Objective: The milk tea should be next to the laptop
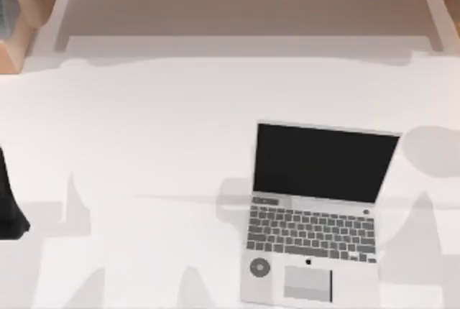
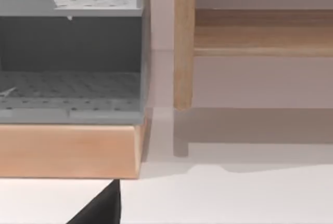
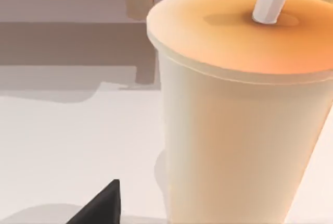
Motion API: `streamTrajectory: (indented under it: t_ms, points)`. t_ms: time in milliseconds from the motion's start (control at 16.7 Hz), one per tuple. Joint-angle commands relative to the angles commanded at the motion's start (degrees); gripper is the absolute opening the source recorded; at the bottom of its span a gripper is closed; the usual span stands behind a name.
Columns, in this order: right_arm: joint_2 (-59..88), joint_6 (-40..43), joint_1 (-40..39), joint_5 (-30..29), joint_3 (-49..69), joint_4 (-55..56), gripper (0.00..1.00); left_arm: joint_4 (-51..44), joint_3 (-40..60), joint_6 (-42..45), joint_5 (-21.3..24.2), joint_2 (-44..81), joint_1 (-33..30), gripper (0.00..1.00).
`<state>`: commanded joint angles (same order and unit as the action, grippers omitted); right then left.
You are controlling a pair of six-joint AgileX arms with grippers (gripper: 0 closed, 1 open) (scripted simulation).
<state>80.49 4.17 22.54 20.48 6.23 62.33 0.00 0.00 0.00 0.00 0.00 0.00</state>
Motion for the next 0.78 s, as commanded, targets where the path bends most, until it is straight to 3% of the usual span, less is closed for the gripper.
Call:
streamTrajectory:
  t_ms: [780]
  points:
    - [21.90,-1.41,-6.26,-6.48,14.86,7.41,1.00,0.00,0.00,0.00,0.00,0.00,0.00,1.00]
